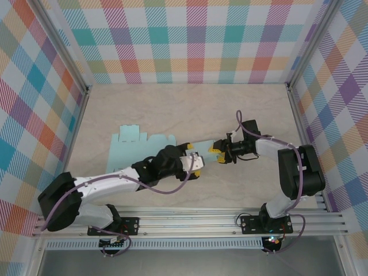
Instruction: Fold the paper box
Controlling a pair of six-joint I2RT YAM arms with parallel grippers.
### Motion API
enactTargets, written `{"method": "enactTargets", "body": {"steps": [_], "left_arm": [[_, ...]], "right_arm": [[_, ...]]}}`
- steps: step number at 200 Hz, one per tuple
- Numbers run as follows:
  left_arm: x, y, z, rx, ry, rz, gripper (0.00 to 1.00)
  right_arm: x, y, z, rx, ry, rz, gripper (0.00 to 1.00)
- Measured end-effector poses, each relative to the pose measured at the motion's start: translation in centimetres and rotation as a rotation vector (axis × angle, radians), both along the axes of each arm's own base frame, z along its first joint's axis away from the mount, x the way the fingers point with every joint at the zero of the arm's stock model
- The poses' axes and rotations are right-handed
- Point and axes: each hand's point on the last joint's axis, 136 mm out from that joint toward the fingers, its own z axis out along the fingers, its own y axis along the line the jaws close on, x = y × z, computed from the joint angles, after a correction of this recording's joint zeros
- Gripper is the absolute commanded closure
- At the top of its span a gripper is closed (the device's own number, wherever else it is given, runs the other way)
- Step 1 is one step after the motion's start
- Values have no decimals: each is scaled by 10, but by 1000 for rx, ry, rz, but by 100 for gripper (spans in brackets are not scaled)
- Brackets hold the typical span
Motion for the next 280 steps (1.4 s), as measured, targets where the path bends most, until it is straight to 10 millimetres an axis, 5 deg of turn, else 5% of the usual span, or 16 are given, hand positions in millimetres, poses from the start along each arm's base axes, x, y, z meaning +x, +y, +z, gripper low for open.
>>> {"method": "enactTargets", "body": {"steps": [37,108,175,280], "left_arm": [[12,-2,-25,174,-94,39,9],[29,-4,-29,270,-158,91,19],[32,-5,-43,353,-104,110,55],[28,6,-37,383,122,62,57]], "right_arm": [[-7,0,-1,6,62,8,72],[-11,0,3,13,105,12,69],[-7,-4,5,-2,99,2,57],[-13,-12,19,-46,17,20,30]]}}
